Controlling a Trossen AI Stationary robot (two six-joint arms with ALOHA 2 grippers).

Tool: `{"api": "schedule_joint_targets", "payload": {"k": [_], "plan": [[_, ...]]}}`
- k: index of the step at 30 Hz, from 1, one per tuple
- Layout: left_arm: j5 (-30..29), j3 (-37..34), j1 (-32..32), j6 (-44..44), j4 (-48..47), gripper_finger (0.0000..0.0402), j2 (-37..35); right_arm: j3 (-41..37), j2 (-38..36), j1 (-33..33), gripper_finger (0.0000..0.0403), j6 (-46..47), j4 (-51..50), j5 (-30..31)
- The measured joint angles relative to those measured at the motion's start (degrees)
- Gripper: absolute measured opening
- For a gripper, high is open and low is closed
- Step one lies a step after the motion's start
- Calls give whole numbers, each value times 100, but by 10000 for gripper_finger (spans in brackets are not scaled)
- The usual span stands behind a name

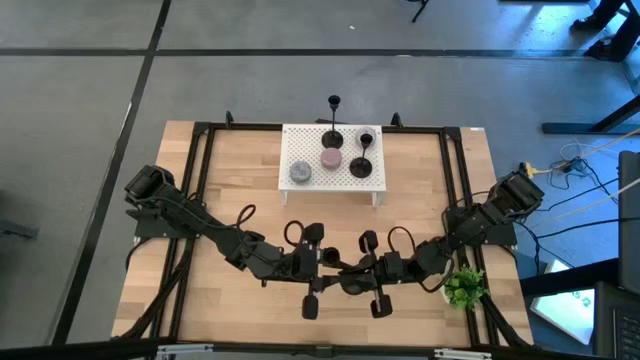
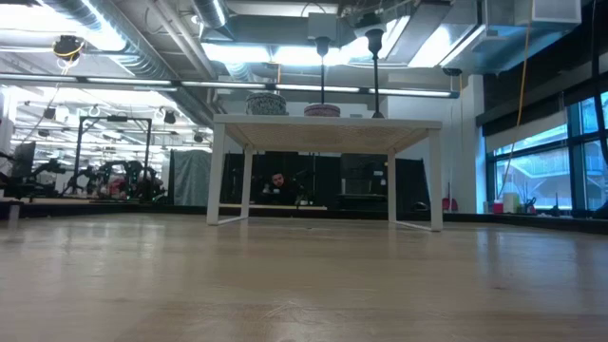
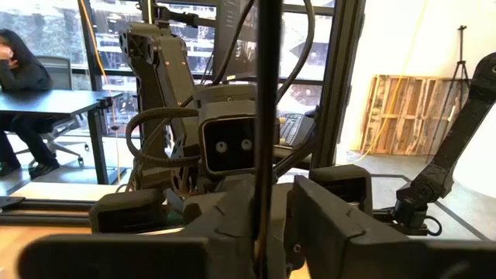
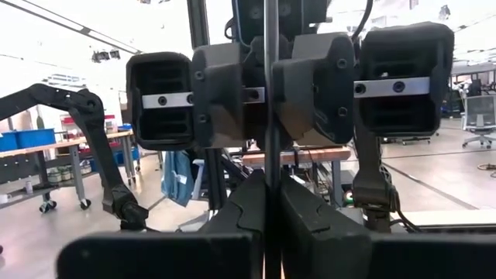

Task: Pick & Place candle stick holders
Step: Put the black candle holder on the shelf

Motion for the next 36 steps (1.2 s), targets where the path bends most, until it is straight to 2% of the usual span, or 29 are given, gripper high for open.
{"api": "schedule_joint_targets", "payload": {"k": [6,12,18,31,36], "plan": [[-9,0,4,40,-39,13,0,0,0,0,16,-12,-11,-23],[17,0,-8,93,-37,9,0,0,0,-7,20,-321,-6,-366],[39,4,-21,30,-124,8,0,0,0,-7,44,-566,77,-381],[-1,4,-35,-64,-369,8,0,2,0,-4,148,-605,23,-278],[-7,4,-35,-60,-379,8,0,2,0,-4,176,-474,-4,-278]]}}
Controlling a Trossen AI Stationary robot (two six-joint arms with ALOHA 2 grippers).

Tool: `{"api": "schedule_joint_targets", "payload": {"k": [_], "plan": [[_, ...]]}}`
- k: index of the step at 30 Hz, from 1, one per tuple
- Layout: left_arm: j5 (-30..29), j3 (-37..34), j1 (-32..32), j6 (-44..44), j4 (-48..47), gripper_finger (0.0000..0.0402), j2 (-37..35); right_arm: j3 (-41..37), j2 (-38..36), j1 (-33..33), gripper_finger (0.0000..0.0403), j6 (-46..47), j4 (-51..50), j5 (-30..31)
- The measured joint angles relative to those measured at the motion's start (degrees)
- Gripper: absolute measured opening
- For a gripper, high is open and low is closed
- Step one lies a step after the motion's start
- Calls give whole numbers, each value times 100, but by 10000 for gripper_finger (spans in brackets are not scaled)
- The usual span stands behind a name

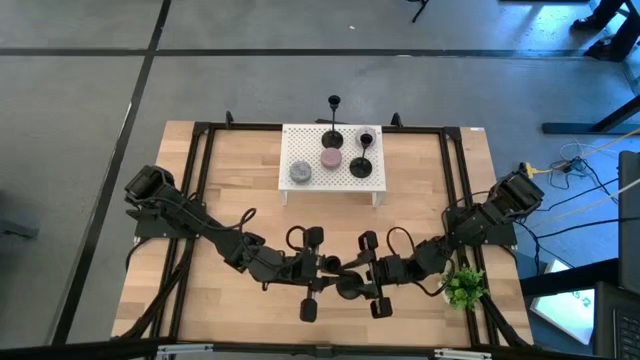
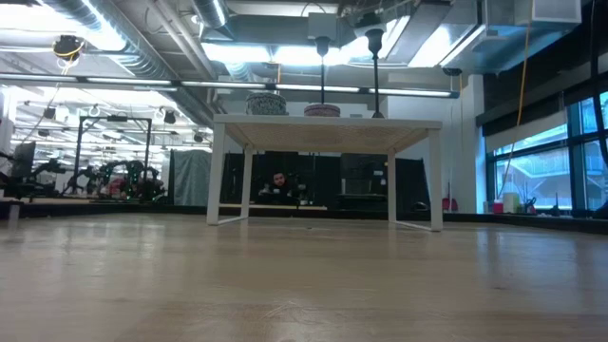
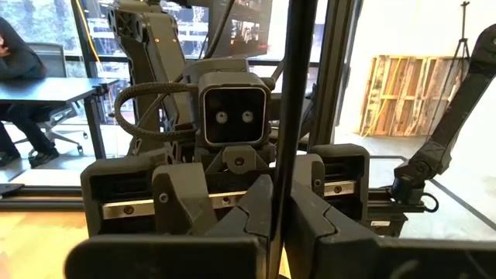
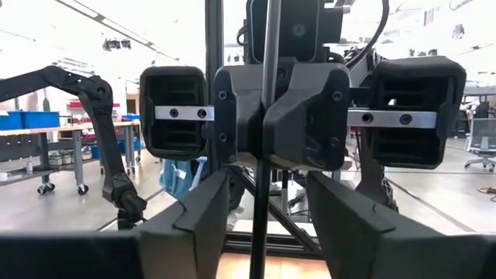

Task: Pick & Place candle stick holders
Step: Put the black candle holder on the shelf

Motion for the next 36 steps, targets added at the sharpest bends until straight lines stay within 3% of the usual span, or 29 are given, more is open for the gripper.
{"api": "schedule_joint_targets", "payload": {"k": [7,12,20,29,36], "plan": [[-60,-2,-10,-130,-262,8,0,0,0,2,198,33,-117,112],[-83,-2,-43,-192,-338,8,0,0,-205,-50,202,794,-860,420],[-84,-2,-63,-384,-688,8,0,2,-902,-191,202,1376,-2352,-481],[-102,-2,-42,-539,-1110,8,-97,2,-942,-257,202,1703,-2812,-520],[-814,-2,-102,-744,-2002,8,-647,2,-942,-323,202,1822,-2895,-518]]}}
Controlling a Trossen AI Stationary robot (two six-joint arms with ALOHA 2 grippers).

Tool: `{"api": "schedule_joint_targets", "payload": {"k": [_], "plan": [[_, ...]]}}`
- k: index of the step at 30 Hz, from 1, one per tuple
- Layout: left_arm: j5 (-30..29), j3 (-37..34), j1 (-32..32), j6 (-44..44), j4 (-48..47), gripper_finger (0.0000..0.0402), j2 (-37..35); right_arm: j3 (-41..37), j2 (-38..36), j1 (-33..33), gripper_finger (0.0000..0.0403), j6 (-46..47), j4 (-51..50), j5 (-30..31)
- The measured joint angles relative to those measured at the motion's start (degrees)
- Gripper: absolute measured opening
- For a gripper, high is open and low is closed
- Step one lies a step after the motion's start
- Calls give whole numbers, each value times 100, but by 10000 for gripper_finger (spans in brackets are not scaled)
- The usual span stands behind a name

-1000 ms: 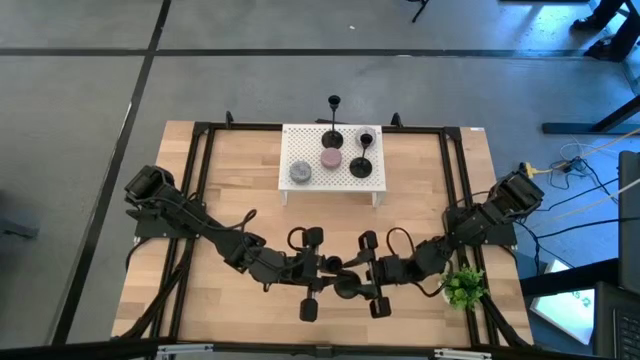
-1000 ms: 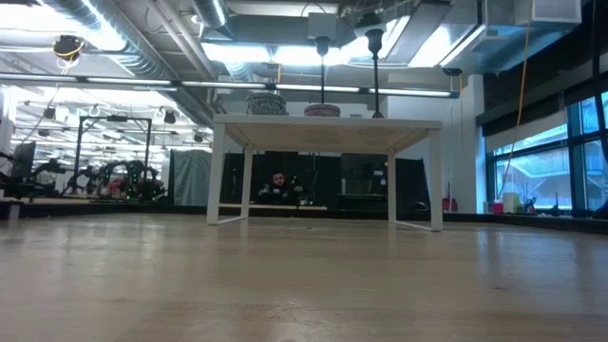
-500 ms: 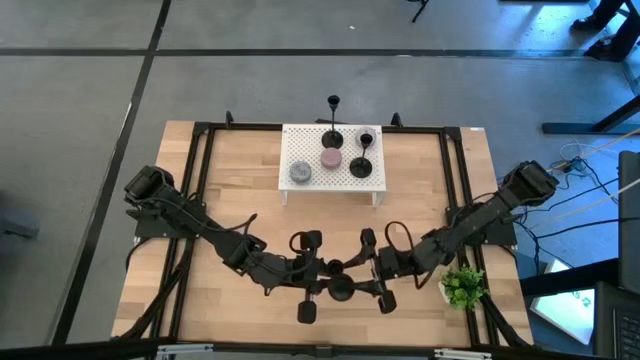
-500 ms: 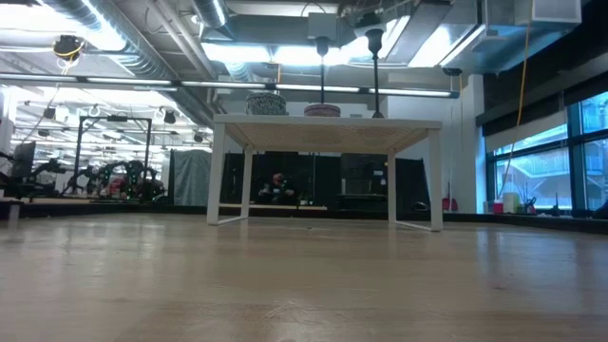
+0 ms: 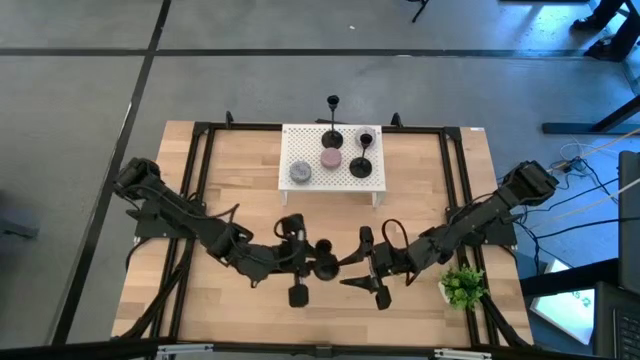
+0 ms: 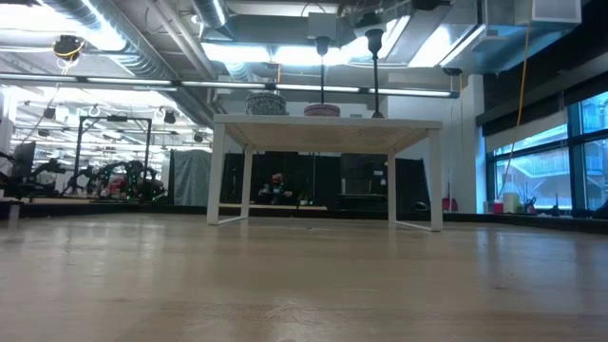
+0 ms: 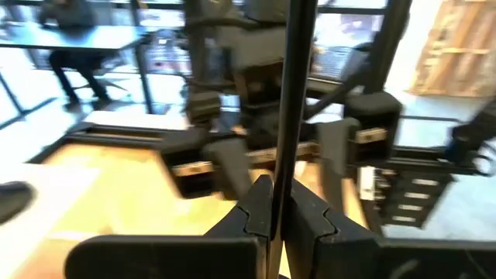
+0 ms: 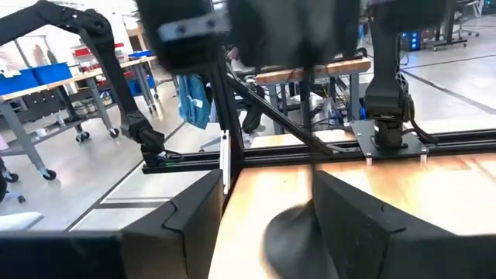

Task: Pick & Place candle stick holders
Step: Put the black candle holder on the shelf

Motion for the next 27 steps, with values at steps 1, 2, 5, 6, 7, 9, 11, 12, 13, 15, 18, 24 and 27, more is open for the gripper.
{"api": "schedule_joint_targets", "payload": {"k": [1,2,5,6,7,9,11,12,13,15,18,24,27], "plan": [[-156,0,-15,-19,-141,8,-83,0,0,0,202,-1,-1,0],[-316,0,-40,-57,-300,8,-164,0,0,0,202,-1,1,0],[-690,0,-90,-102,-593,8,-358,0,0,0,202,0,-1,0],[-773,0,-92,-105,-643,8,-413,0,0,0,202,1,-1,0],[-803,0,-90,-104,-694,8,-465,0,0,0,202,-1,-1,2],[-836,0,-41,-21,-764,8,-569,0,0,0,202,1,-1,0],[-856,0,43,34,-895,8,-670,0,0,0,202,37,-4,0],[-865,0,94,41,-979,8,-719,0,0,0,202,46,-26,-7],[-859,0,151,47,-1076,8,-776,0,0,-1,202,48,-61,-70],[-783,0,293,98,-1306,8,-901,0,0,-10,202,45,-119,-270],[-629,0,566,130,-1590,8,-1091,0,0,-74,202,134,-193,-587],[83,0,903,567,-1596,8,-1340,-2,0,-343,202,210,-574,-1282],[292,0,913,784,-1600,8,-1429,-2,2,-430,202,68,-653,-1296]]}}
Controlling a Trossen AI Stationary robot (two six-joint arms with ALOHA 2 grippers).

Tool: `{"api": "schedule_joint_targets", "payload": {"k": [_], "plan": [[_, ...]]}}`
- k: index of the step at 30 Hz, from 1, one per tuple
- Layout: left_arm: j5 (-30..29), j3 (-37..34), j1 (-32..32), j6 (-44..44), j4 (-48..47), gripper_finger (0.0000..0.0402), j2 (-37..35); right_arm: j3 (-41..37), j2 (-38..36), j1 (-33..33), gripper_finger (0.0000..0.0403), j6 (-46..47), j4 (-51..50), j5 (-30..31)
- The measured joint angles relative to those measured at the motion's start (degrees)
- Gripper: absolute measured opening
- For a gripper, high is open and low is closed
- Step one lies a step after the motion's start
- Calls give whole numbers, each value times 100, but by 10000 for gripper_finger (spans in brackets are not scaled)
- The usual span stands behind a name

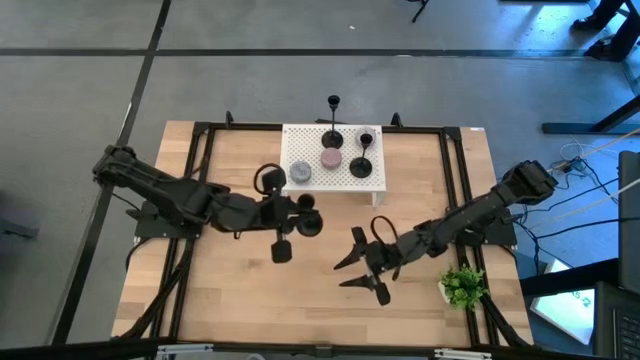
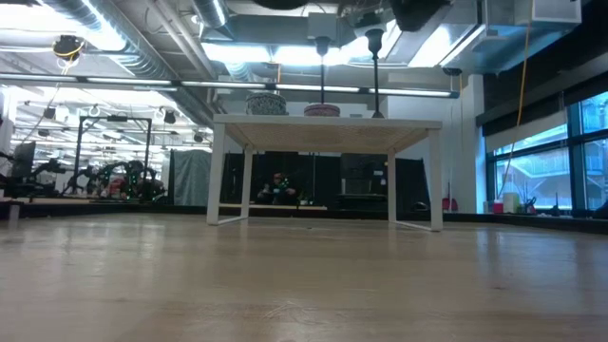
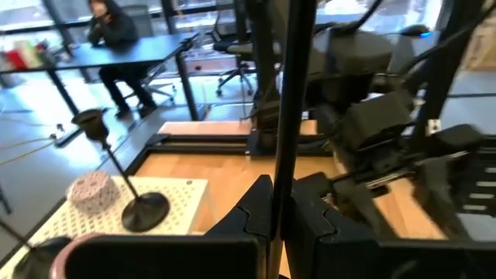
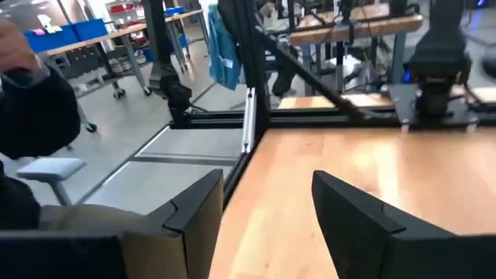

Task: Pick & Place candle stick holders
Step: Put the black candle holder on the shelf

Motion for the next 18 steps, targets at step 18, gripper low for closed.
{"api": "schedule_joint_targets", "payload": {"k": [18], "plan": [[676,-1055,171,636,1218,8,-83,-4,-538,-605,201,-774,-821,-1256]]}}
